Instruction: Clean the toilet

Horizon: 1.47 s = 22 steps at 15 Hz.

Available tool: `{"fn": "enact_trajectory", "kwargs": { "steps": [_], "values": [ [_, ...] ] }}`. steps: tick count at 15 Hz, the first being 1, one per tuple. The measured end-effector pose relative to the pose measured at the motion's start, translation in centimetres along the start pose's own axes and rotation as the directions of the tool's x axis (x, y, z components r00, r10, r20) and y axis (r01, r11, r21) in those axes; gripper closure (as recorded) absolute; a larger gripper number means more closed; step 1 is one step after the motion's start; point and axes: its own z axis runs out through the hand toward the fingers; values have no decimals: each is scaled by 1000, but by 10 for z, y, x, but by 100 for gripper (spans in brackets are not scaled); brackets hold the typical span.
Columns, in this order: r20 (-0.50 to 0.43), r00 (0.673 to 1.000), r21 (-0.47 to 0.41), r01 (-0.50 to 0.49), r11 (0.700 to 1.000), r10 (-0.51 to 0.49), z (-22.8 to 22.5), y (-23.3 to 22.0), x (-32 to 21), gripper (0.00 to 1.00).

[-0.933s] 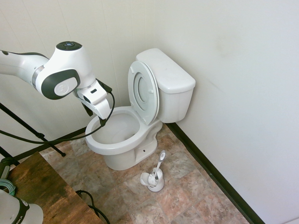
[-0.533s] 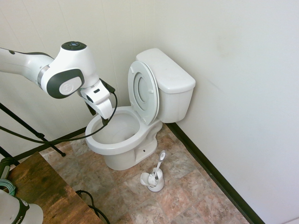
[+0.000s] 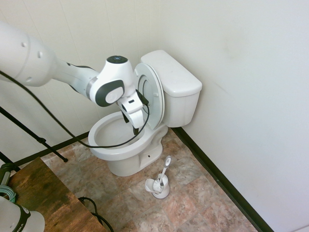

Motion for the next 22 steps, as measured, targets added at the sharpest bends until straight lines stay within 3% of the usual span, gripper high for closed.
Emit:
{"fn": "enact_trajectory", "kwargs": {
  "steps": [3, 11, 22],
  "values": [
    [1, 998, -20, -65, 998, 65, 37, -24, 40, 0],
    [48, 972, -82, -224, 971, 228, 158, -36, 125, 0],
    [97, 957, -139, -260, 955, 275, 243, -41, 140, 0]
  ]
}}
